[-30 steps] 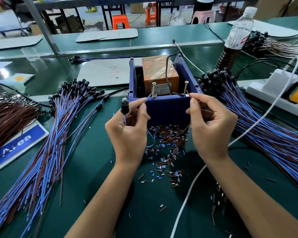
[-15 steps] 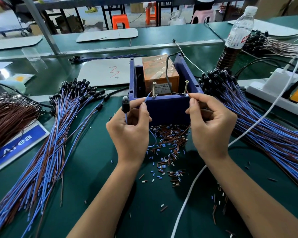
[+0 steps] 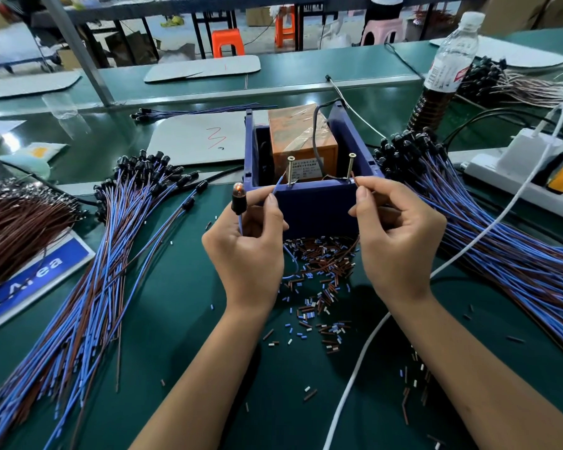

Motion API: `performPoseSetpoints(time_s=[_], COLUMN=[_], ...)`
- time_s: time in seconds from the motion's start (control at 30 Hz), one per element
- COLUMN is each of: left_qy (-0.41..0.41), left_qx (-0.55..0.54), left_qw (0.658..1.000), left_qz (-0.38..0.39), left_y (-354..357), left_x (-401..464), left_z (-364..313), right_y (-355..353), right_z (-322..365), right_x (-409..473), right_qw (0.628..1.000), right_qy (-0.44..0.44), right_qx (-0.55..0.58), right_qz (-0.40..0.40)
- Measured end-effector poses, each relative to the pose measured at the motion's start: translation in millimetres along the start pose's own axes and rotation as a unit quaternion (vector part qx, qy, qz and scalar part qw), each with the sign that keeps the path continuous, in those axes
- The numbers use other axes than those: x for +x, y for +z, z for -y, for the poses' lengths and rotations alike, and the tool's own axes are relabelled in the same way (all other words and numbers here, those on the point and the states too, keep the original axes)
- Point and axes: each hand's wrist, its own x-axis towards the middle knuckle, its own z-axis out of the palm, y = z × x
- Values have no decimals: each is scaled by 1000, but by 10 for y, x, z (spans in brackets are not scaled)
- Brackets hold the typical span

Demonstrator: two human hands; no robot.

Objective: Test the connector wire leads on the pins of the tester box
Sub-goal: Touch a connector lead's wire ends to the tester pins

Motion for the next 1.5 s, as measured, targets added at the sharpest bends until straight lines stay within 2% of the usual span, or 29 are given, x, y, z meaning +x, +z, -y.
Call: performPoseSetpoints(time_s=[0.5, 0.8, 1.0, 1.07, 1.13, 1.17, 1.23, 1.3, 1.37, 1.4, 1.43, 1.5], left_qy=[12, -19, -88, -176, -307, -379, -497, -569, -618, -636, -639, -614], left_qx=[10, -20, -153, -189, -196, -192, -196, -216, -231, -240, -248, -253], left_qw=[1000, 999, 982, 955, 897, 852, 736, 629, 571, 556, 557, 607], left_qz=[19, -37, 71, 145, 250, 304, 415, 483, 488, 479, 469, 436], left_y=[-23, 38, 738, 1079, 1481, 1662, 2021, 2328, 2554, 2641, 2695, 2775], left_x=[8, -69, -243, -310, -441, -509, -706, -919, -1085, -1141, -1174, -1200], left_z=[-56, -242, -847, -1021, -1161, -1195, -1237, -1214, -1170, -1151, -1143, -1063], right_y=[3, -38, -737, -1122, -1560, -1745, -2103, -2328, -2431, -2441, -2433, -2360], right_z=[-21, 33, 21, 16, 8, 10, 64, 163, 215, 221, 214, 172], right_x=[9, 4, 265, 412, 576, 648, 745, 759, 738, 731, 721, 696], right_qw=[1000, 999, 996, 989, 972, 961, 937, 916, 884, 870, 868, 888], right_qy=[-13, 40, 31, 40, 92, 121, 161, 170, 157, 153, 158, 199], right_qx=[-14, 16, -50, -110, -169, -195, -255, -332, -433, -468, -470, -404], right_qz=[2, -12, -63, -94, -134, -151, -174, -146, -73, -25, 22, 94])
